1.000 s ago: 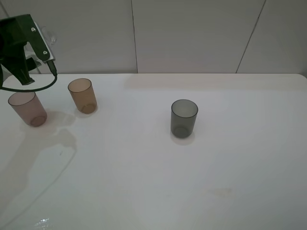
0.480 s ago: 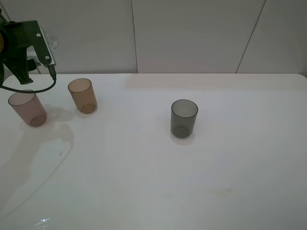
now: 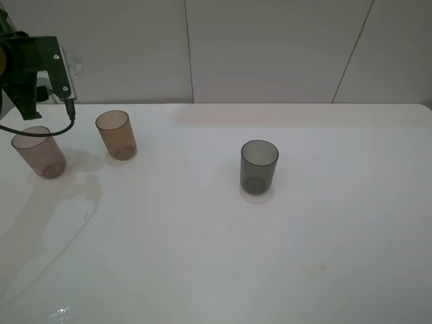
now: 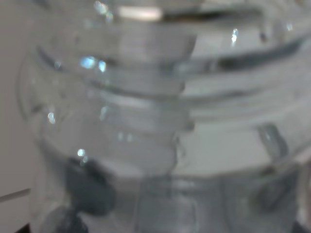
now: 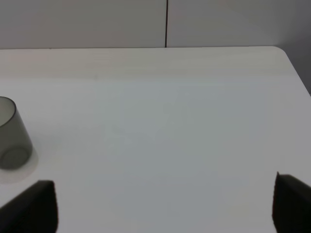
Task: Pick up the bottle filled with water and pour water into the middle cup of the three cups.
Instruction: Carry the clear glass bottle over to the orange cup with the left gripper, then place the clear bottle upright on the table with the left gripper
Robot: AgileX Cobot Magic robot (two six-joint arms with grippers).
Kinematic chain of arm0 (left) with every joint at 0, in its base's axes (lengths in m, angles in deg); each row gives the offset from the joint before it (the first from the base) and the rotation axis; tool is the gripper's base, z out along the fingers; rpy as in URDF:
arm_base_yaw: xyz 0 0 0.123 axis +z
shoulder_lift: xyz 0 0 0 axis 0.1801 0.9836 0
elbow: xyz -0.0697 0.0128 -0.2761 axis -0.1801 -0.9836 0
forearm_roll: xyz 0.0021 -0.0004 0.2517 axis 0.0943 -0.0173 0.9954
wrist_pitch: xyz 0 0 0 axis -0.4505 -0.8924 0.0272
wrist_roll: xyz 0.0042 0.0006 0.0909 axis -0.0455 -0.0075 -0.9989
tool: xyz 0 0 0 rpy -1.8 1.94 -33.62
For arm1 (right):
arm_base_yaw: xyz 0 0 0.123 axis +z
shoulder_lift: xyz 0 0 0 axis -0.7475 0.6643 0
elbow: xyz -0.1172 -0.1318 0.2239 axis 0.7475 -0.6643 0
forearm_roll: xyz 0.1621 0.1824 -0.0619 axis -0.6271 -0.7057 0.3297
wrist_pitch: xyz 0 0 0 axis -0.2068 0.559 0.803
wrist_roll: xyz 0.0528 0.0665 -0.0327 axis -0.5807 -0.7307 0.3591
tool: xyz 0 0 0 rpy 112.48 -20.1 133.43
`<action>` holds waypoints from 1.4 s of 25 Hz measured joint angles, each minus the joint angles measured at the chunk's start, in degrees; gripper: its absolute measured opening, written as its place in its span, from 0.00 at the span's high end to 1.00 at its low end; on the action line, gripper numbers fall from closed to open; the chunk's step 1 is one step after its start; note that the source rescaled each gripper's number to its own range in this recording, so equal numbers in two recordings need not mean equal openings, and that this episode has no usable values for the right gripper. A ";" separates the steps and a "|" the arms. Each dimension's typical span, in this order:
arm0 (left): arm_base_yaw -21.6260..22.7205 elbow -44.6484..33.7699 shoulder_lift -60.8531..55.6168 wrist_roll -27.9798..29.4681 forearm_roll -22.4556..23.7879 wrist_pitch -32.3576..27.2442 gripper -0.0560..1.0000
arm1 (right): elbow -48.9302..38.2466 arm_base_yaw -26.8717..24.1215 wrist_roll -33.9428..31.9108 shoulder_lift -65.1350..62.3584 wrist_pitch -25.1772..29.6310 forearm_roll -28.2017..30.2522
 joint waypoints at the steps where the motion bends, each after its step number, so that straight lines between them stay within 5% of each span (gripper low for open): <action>1: 0.00 0.00 0.41 -0.05 0.59 -0.20 0.94 | 0.00 0.00 0.00 0.00 0.00 0.00; 11: 0.00 0.00 1.57 -2.29 3.44 -1.22 0.94 | 0.00 0.00 0.00 0.00 0.00 0.00; 22: 0.00 0.06 4.50 -12.55 3.85 -2.70 0.94 | 0.00 0.00 0.00 0.00 0.00 0.00; 35: -1.68 3.23 7.61 -14.77 4.84 -4.21 0.94 | 0.00 0.00 0.00 0.00 0.00 0.00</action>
